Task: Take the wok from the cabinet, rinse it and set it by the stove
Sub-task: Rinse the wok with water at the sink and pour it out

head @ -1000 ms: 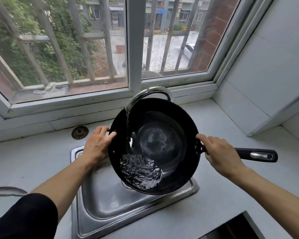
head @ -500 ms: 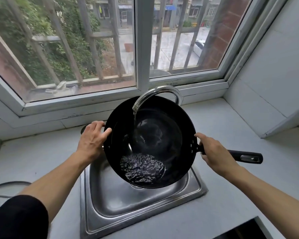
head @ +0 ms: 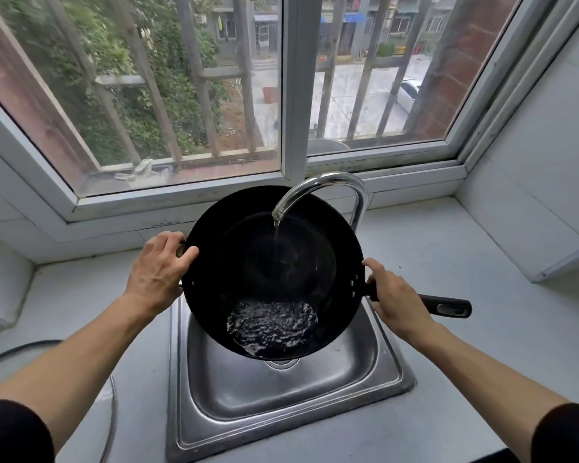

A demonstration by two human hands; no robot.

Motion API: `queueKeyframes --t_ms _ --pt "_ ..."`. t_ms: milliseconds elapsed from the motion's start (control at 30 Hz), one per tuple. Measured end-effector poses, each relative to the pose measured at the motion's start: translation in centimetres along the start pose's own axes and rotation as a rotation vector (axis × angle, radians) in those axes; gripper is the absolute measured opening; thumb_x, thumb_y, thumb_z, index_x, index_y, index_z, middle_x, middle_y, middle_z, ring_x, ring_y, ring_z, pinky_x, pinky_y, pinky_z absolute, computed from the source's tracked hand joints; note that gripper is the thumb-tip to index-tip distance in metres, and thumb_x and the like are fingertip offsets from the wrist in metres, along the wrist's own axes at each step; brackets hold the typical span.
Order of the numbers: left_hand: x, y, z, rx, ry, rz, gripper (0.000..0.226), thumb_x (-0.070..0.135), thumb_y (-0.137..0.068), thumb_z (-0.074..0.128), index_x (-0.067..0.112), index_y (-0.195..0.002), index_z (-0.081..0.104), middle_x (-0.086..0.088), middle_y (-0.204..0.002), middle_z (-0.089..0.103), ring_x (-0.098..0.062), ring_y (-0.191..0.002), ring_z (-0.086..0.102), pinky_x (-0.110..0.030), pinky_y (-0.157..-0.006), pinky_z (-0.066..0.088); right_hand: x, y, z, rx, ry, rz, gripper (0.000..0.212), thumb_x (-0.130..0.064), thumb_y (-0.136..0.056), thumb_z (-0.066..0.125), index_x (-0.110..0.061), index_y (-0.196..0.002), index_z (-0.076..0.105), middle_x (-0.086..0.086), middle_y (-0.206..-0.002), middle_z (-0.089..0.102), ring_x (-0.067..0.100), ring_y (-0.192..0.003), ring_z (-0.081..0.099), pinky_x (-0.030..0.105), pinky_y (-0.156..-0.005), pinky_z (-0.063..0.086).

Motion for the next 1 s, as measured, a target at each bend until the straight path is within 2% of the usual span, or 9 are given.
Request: queueKeyframes --t_ms 100,200,433,667,767,900,1000 --pt "-0.9 0.7 -1.0 0.023 -0.026 -0.007 0.071 0.001 -0.033 0.083 0.008 -0.1 0.059 -0.021 -0.107 0.051 -0.041 -0.1 0.048 -0.05 -0.085 0.041 -0.4 -0.9 1.1 -0.014 -0.017 0.035 0.078 0.0 -0.075 0.062 -0.028 -0.137 0.022 0.006 -0.088 0.06 0.028 -0.071 0.054 0.04 -0.065 0.048" --pt "-1.9 1.2 -1.8 0.03 -0.053 -0.019 0.072 0.0 -0.032 0.083 0.008 -0.1 0.058 -0.022 -0.107 0.05 -0.041 -0.1 0.047 -0.05 -0.085 0.04 -1.4 -1.8 1.8 0.01 -0.043 0.043 0.076 -0.002 -0.077 0.063 -0.029 -0.136 0.022 0.006 -0.088 0.06 0.028 -0.068 0.054 0.039 -0.059 0.046" --pt "-3.8 2.8 -3.0 0.012 -0.095 -0.051 0.075 0.0 -0.028 0.083 0.008 -0.098 0.058 -0.022 -0.109 0.051 -0.041 -0.103 0.047 -0.05 -0.086 0.04 -3.4 -3.5 3.3 0.042 -0.129 0.041 0.075 -0.002 -0.077 0.064 -0.032 -0.135 0.027 0.007 -0.09 0.06 0.034 -0.07 0.058 0.041 -0.06 0.048" --pt "-5.3 3.9 -3.8 -0.033 -0.132 -0.088 0.078 0.0 -0.024 0.084 0.009 -0.097 0.059 -0.022 -0.11 0.051 -0.042 -0.105 0.046 -0.049 -0.087 0.037 -4.7 -5.1 4.8 0.011 -0.161 0.054 0.074 -0.003 -0.079 0.061 -0.037 -0.134 0.025 0.004 -0.088 0.063 0.032 -0.072 0.061 0.041 -0.061 0.049" --pt "-5.8 4.3 -4.3 -0.048 -0.136 -0.087 0.075 0.001 -0.027 0.085 0.009 -0.097 0.061 -0.021 -0.111 0.051 -0.042 -0.106 0.046 -0.05 -0.088 0.04 -5.4 -5.6 5.2 -0.01 -0.189 0.053 0.073 -0.002 -0.08 0.06 -0.037 -0.134 0.026 -0.001 -0.086 0.062 0.028 -0.072 0.06 0.036 -0.061 0.043" --pt "-6.2 4.6 -5.0 -0.085 -0.135 -0.078 0.075 0.005 -0.025 0.087 0.009 -0.095 0.063 -0.021 -0.109 0.053 -0.042 -0.104 0.048 -0.051 -0.086 0.046 -5.9 -6.3 6.2 -0.046 -0.188 0.046 0.076 0.0 -0.08 0.059 -0.035 -0.137 0.025 0.004 -0.084 0.063 0.032 -0.074 0.062 0.041 -0.063 0.051" --pt "-6.5 5.0 -5.2 -0.122 -0.14 -0.071 0.081 0.008 -0.017 0.086 0.009 -0.095 0.064 -0.021 -0.106 0.054 -0.041 -0.102 0.05 -0.05 -0.082 0.048 -6.5 -6.4 6.6 -0.067 -0.203 0.015 0.08 0.004 -0.077 0.057 -0.034 -0.138 0.024 0.003 -0.084 0.064 0.029 -0.073 0.061 0.041 -0.063 0.05"
Point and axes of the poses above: each hand's wrist, its own y-axis away from the middle knuckle, its own z-axis out of the palm, x = y × z, the point moved 5 cm from there along -y, towards the middle knuckle
